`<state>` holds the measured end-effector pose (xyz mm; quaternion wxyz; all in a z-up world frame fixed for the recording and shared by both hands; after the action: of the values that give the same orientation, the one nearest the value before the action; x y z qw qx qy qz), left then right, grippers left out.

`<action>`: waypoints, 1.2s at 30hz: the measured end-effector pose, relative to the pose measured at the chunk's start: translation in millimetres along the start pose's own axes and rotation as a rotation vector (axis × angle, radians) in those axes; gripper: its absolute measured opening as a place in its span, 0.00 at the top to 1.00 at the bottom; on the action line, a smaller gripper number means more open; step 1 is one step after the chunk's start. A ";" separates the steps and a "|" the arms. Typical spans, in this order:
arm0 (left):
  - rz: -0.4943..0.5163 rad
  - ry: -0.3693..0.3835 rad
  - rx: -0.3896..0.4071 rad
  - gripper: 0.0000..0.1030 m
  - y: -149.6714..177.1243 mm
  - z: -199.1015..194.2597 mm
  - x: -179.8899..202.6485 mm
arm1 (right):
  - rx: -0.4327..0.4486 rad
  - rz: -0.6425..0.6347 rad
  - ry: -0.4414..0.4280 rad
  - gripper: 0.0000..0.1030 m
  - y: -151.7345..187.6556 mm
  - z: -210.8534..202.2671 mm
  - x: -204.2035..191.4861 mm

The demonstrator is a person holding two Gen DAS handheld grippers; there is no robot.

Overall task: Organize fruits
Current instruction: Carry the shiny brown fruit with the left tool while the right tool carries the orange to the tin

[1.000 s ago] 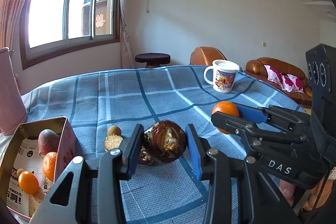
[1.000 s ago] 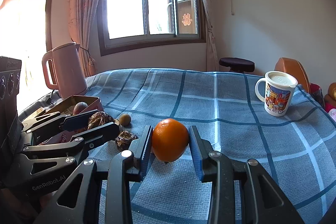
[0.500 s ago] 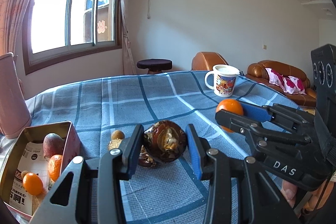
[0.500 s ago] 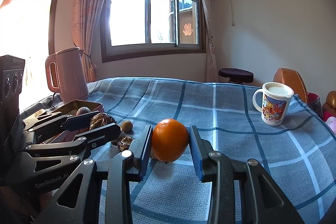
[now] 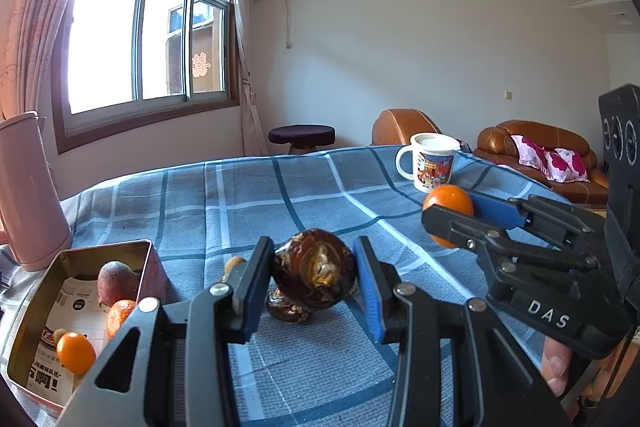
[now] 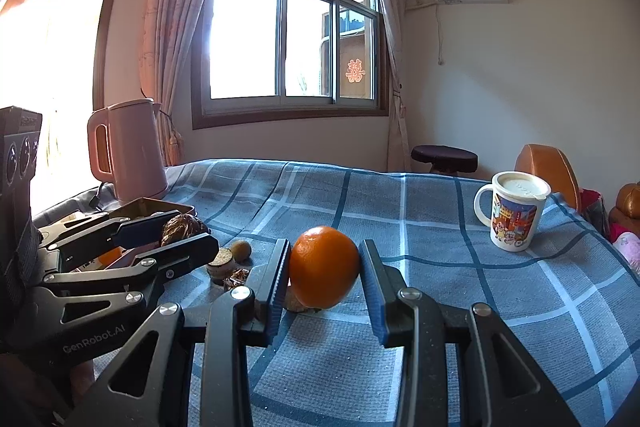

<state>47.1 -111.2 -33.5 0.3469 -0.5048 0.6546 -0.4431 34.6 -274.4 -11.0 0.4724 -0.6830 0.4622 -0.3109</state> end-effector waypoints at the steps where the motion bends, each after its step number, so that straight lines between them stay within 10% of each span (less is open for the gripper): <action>1: 0.000 -0.001 0.000 0.59 0.0 -0.1 -0.1 | 0.002 -0.001 0.001 0.64 -0.1 -0.3 -0.2; 36: -0.059 -0.097 -0.001 0.59 7.3 -15.7 -48.9 | -0.012 -0.096 -0.079 0.64 -6.1 22.0 -57.2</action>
<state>42.6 -59.5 -34.2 0.3650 -0.5451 0.6219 -0.4278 33.9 -212.9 -12.5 0.4707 -0.7189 0.4118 -0.3034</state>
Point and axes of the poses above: each gripper's, at about its wrist camera, not at the fingertips, and z roughly the way its jaws point, x to its right, y to its underside, the point moved 1 cm from there along z, roughly the way its jaws point, and after that the axes turned 1 degree about -x, right-handed, at the moved point
